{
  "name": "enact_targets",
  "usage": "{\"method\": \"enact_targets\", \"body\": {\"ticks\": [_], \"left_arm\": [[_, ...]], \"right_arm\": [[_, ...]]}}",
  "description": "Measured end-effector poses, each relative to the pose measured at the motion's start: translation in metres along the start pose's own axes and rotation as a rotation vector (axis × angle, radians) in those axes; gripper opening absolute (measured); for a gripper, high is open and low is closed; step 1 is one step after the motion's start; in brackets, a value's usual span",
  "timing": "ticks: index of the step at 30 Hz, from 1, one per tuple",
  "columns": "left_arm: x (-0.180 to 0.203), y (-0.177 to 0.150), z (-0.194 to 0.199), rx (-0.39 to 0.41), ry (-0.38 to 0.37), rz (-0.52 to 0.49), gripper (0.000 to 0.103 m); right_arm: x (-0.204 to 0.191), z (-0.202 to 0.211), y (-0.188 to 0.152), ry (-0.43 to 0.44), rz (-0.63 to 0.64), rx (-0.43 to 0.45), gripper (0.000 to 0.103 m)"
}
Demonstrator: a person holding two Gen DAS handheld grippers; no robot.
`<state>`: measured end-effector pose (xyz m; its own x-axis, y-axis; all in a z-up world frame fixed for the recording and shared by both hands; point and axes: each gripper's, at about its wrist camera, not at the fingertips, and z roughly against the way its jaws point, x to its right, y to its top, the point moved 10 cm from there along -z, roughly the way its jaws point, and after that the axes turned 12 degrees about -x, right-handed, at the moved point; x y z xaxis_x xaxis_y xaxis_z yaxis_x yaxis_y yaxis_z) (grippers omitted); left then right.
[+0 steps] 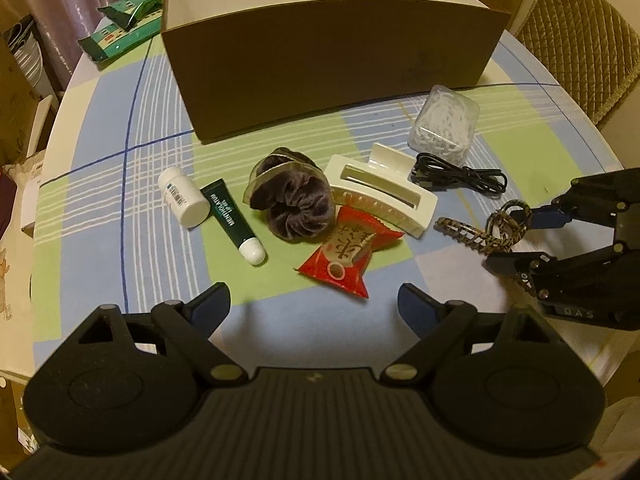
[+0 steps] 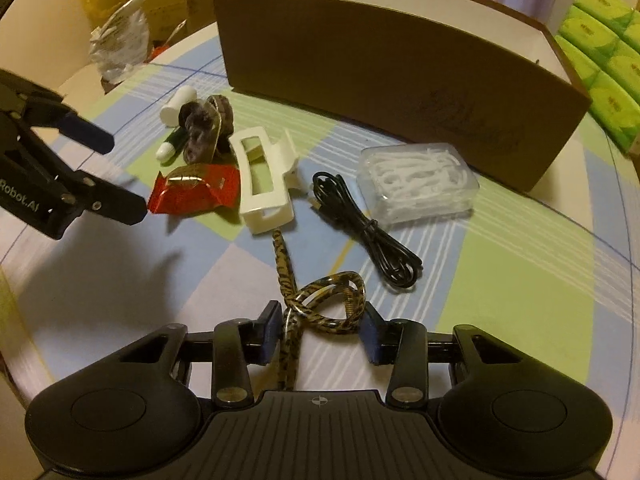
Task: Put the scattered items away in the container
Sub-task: 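Grasp the leopard-print hair clip with the right tool while the left tool grasps the red snack packet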
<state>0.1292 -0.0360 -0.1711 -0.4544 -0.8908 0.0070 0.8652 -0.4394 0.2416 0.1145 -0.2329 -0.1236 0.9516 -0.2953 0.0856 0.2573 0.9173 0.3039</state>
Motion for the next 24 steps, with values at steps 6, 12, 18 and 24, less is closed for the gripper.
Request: {"method": "enact_targets", "body": {"ticks": [6,12,18,24], "left_arm": [[0.007,0.004,-0.007,0.008,-0.014,-0.037,0.077],[0.013,0.014,-0.017,0.011,-0.038,-0.077,0.065],[0.019,0.024,-0.028,-0.002,-0.068,-0.098,0.043],[0.035,0.018,-0.027,-0.023,-0.129,-0.118,0.034]], "right_arm": [[0.021,0.005,-0.014,-0.014,-0.055,-0.018,0.038],[0.051,0.015,-0.035,-0.041,-0.129,-0.038,0.038],[0.07,0.022,-0.051,-0.068,-0.185,-0.05,0.038],[0.076,0.026,-0.058,-0.064,-0.204,-0.052,0.038]]}}
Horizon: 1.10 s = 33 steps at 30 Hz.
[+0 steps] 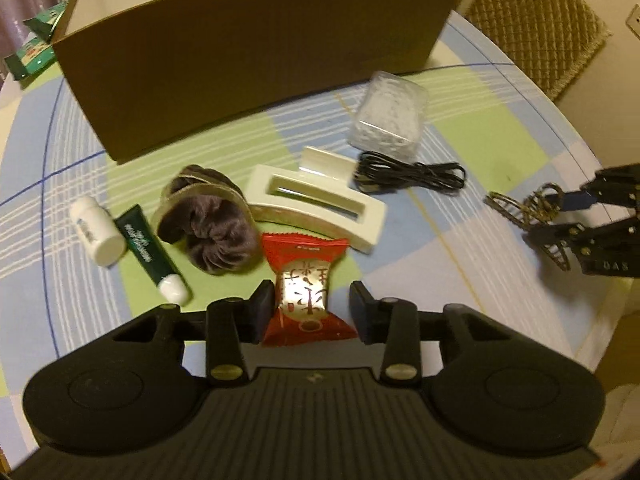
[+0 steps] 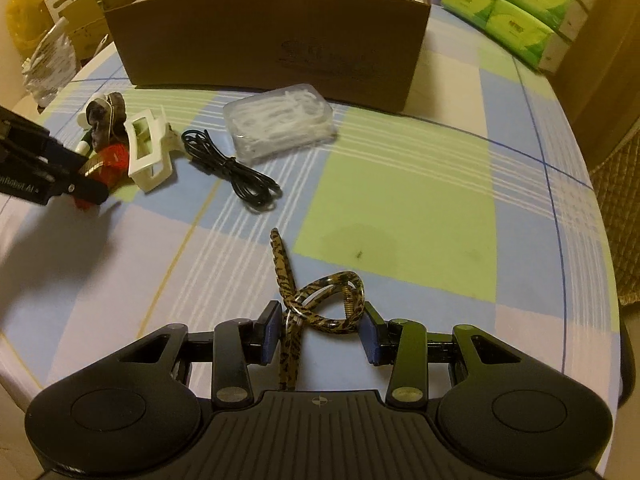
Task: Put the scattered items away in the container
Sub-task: 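Grasp the leopard-print hair clip with the right tool while the left tool grasps the red snack packet, then carry the red packet and leopard clip into the box and open both tools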
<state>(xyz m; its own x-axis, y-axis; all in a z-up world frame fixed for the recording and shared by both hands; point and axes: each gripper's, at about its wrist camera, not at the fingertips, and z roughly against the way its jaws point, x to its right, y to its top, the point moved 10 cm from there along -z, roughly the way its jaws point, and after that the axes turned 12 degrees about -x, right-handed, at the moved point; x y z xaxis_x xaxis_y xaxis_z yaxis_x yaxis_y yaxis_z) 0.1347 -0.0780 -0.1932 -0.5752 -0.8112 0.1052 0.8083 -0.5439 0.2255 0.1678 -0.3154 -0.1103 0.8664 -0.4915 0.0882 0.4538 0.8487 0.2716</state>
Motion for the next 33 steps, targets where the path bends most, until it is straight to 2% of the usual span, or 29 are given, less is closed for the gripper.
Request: {"method": "enact_targets", "body": {"ticks": [6,10,11,12,14,15,21,28,33], "left_arm": [[-0.002,0.003,-0.006,-0.008,0.012,0.059,0.034],[-0.004,0.007,-0.007,-0.004,0.021,0.081,0.034],[-0.003,0.007,-0.007,-0.002,0.028,0.087,0.033],[-0.003,0.007,-0.007,0.0,0.034,0.092,0.026],[-0.003,0.006,-0.006,0.001,0.039,0.111,0.023],[-0.004,0.004,-0.005,0.002,0.036,0.124,0.023],[0.001,-0.008,0.001,0.0,0.056,0.189,0.023],[0.006,-0.022,0.024,0.044,0.072,0.274,0.023],[0.007,-0.02,0.043,0.074,0.075,0.278,0.023]], "right_arm": [[0.002,0.001,0.004,0.024,0.002,0.005,0.039],[0.003,-0.001,0.007,0.035,0.014,0.005,0.045],[0.004,-0.001,0.007,0.037,0.02,0.004,0.045],[0.004,-0.002,0.006,0.04,0.029,0.003,0.045],[0.004,-0.002,0.005,0.042,0.049,-0.001,0.043],[0.004,-0.001,0.004,0.049,0.058,0.001,0.037],[0.009,0.003,0.004,0.086,0.086,0.02,0.036],[0.01,0.015,0.011,0.149,0.11,0.042,0.036],[0.006,0.033,0.026,0.207,0.078,0.076,0.036]]}}
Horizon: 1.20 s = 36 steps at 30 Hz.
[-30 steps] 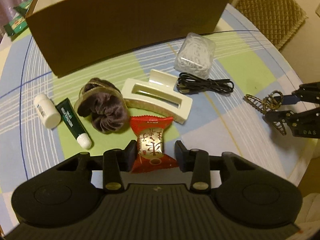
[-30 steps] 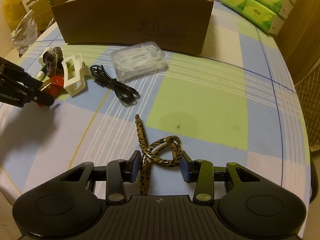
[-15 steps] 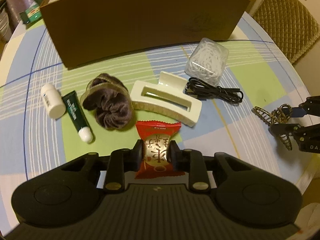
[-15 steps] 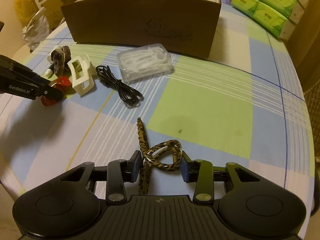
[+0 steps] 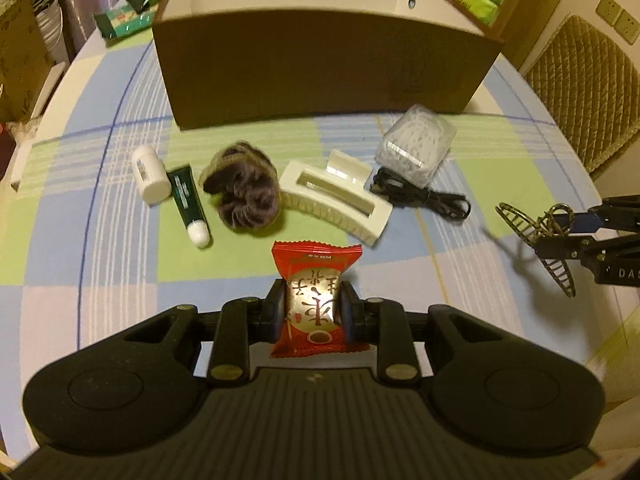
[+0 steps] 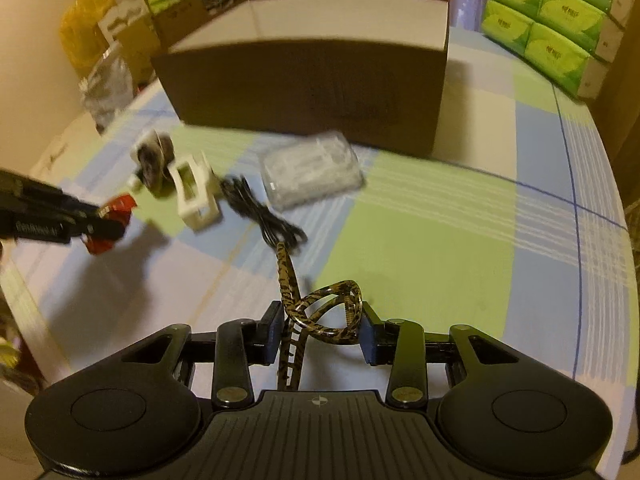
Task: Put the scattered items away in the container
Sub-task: 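Carry the red packet and leopard clip into the box and open both tools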
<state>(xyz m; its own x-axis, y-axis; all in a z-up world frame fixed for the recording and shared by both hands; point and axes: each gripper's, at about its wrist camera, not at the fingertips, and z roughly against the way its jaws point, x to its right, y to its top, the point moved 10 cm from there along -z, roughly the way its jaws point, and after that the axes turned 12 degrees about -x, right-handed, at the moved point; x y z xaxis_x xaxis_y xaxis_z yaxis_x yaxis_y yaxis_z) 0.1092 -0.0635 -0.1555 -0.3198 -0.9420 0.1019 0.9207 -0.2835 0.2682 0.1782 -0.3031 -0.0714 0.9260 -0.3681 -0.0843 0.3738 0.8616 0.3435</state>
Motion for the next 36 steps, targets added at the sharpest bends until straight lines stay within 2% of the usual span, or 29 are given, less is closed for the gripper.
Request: {"method": "enact_targets", "body": {"ticks": [8,16,28,36], "left_arm": [[-0.004,0.031,0.025,0.065,-0.023,-0.044,0.023],[-0.006,0.062,0.043,0.111,-0.055,-0.095,0.023],[-0.015,0.131,0.061,0.197,-0.021,-0.16,0.023],[-0.028,0.182,0.066,0.229,0.008,-0.154,0.023]], "right_arm": [[-0.023,0.019,0.031,0.07,-0.065,0.064,0.036],[-0.043,0.029,0.065,0.097,-0.078,0.11,0.036],[-0.039,0.046,0.147,0.129,-0.062,0.177,0.036],[-0.033,0.048,0.201,0.097,-0.016,0.222,0.036]]}}
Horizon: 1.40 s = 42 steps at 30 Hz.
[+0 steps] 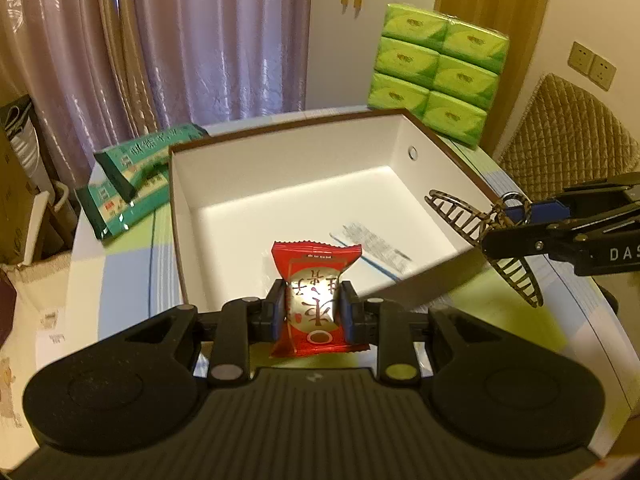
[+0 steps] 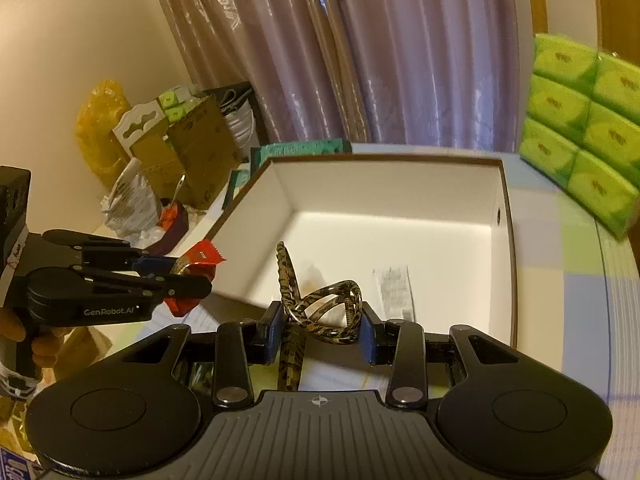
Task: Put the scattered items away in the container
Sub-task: 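Carry the red packet and leopard clip into the box and open both tools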
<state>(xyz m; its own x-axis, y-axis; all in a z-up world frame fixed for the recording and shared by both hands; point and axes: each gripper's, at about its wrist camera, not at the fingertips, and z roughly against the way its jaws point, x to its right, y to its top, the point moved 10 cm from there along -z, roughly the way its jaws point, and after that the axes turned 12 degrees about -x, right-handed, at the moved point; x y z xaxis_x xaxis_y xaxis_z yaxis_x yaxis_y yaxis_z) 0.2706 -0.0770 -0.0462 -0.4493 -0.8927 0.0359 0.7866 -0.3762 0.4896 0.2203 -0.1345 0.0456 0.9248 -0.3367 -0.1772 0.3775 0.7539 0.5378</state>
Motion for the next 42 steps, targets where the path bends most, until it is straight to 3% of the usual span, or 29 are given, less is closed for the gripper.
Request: {"method": "enact_targets", "body": {"ticks": [21,34,42], "left_arm": [[-0.038,0.071,-0.064,-0.06,0.05,0.007,0.023],[-0.054,0.081,-0.115,-0.146,0.069,0.025,0.023],[-0.064,0.081,-0.155,-0.244,0.099,0.03,0.023]], "right_arm": [[0.036,-0.077,0.071,-0.047,0.001,-0.079,0.036],[0.05,-0.129,0.076,-0.067,0.004,-0.178,0.036],[0.066,-0.16,0.07,-0.088,-0.039,-0.263,0.036]]}}
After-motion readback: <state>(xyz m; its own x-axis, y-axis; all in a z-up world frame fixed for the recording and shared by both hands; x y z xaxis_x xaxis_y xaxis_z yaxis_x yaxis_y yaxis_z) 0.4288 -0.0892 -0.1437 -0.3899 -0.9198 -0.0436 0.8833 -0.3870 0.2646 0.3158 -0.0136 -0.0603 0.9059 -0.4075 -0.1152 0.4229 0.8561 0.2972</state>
